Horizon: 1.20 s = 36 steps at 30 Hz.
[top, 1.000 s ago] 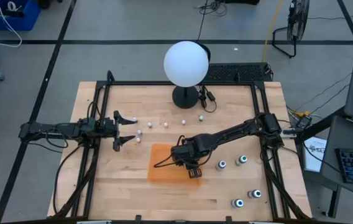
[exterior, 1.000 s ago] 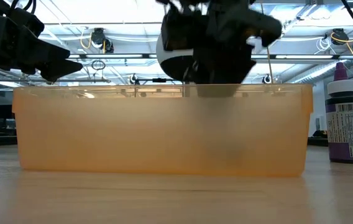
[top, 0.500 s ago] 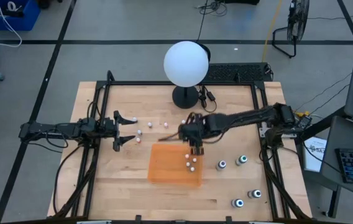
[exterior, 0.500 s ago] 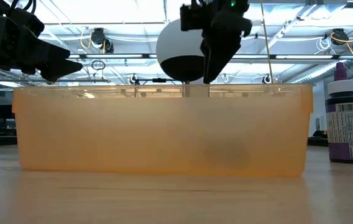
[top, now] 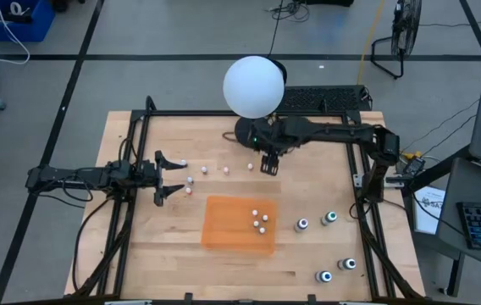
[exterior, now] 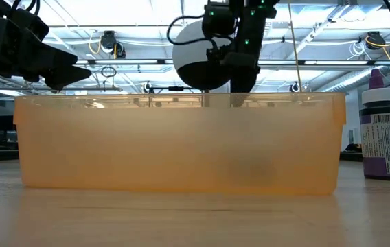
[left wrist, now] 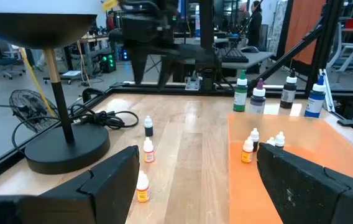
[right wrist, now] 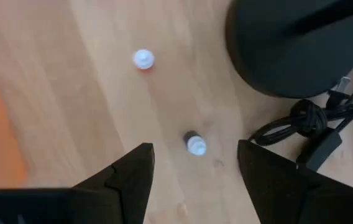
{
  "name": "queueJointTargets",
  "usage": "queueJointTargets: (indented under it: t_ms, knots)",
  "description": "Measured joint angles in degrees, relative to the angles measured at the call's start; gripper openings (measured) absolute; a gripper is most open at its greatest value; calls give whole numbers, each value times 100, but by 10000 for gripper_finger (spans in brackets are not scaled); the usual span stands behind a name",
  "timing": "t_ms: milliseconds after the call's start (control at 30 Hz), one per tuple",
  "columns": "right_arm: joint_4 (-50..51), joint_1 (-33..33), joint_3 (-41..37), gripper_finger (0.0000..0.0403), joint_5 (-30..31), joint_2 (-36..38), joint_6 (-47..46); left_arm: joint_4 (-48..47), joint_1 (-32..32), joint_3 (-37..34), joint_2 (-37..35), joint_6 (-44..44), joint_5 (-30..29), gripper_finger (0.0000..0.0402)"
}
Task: Pick & Place food coloring
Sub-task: Put the small black food coloring bottle into the orange container
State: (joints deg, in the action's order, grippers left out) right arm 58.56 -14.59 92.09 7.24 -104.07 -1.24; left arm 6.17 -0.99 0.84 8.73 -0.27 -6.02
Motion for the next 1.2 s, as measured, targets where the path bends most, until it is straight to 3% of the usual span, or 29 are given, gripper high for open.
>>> queueJointTargets:
  t_ms: [467, 667, 1200]
  knots:
    - [-1003, -349, -1289, 220, -13, -7, 53, 1, 0, 0, 0, 0, 1, 324]
    - [-1567, -394, -1704, 218, -443, -7, 63, 0, 0, 0, 0, 0, 0, 324]
    - [-2445, -721, -2224, 215, -449, -7, 176, 0, 0, 0, 0, 0, 0, 324]
